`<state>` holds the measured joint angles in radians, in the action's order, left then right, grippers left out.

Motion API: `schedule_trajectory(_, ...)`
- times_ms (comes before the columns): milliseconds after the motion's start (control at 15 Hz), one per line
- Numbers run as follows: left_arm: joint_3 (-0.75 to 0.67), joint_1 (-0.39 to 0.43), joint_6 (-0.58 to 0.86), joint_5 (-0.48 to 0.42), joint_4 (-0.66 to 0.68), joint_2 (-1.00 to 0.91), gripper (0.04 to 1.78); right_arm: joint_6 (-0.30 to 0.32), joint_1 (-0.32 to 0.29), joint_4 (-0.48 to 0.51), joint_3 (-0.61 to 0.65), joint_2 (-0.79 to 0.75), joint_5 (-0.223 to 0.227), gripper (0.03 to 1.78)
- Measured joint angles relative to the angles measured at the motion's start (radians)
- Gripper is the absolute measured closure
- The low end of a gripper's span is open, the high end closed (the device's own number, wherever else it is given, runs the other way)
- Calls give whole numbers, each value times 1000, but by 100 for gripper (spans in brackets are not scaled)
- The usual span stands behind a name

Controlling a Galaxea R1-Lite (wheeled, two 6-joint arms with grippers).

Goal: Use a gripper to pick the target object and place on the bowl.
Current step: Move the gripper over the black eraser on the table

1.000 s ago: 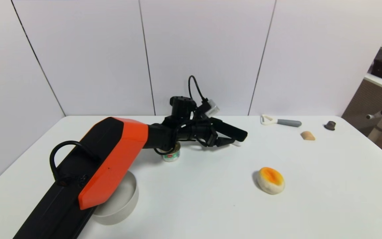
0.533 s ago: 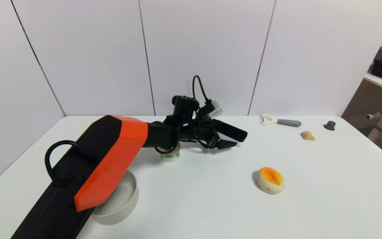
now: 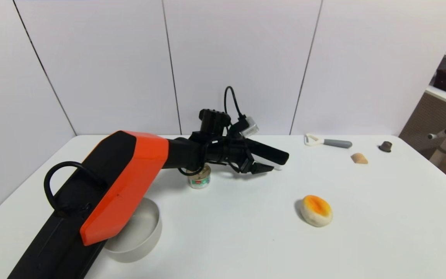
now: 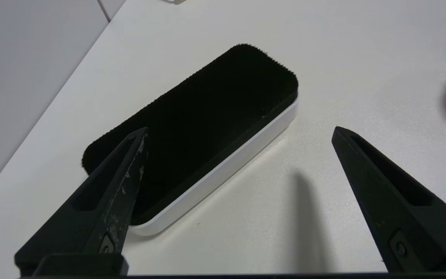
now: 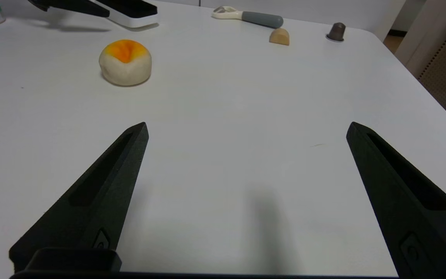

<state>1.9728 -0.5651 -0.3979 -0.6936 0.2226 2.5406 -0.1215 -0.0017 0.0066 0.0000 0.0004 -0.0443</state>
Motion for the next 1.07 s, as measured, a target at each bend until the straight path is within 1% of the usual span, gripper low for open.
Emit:
schedule_trajectory(200, -3, -3, -5, 0, -27, -6, 13, 0, 0, 0, 0, 0, 0, 4)
schedule_trajectory(533, -3, -3, -39, 1, -118, -21, 13, 0, 0, 0, 0, 0, 0, 4)
schedule_trajectory(1067, -3, -14, -38, 5, -157, -46, 13, 0, 0, 0, 0, 0, 0, 4)
